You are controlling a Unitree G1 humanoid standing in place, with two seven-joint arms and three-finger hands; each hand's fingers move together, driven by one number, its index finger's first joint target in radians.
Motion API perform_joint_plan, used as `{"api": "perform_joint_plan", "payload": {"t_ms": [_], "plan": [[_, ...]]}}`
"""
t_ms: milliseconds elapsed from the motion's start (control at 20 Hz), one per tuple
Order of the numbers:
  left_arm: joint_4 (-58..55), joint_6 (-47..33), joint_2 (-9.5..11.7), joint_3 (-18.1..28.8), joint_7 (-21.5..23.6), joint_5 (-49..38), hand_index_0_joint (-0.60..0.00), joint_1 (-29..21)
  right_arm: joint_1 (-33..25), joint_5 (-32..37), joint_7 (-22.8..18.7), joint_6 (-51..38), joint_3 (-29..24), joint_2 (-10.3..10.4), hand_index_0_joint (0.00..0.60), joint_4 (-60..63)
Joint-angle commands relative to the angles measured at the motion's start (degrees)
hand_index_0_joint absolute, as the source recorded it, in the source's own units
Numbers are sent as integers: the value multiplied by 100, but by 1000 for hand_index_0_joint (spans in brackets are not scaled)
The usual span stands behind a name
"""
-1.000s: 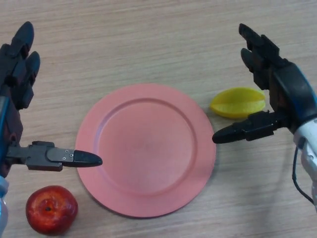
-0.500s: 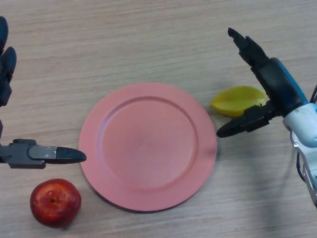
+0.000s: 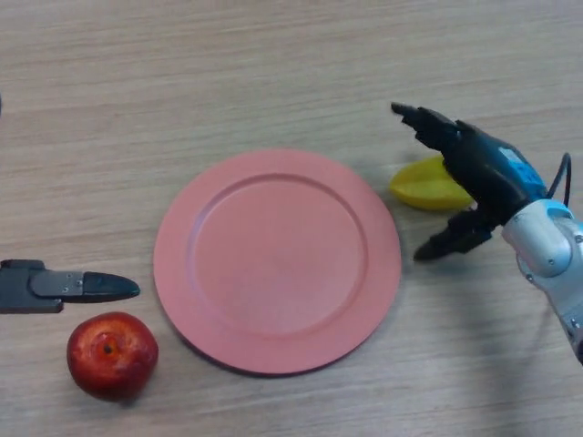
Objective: Pick up the yellow starfruit and place it on the plate
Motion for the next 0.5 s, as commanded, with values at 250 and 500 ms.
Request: {"api": "perform_joint_plan", "payload": {"t_ms": [250,500], "plan": [[-252,-683,171,358,-96,2,0,-74,-691,-1124,-1204,-772,-171,-472,600,413],[-205,-636,154,236,-60,10,0,-144,-529,-661,-873,-716,-432,-355,600,-167]]}}
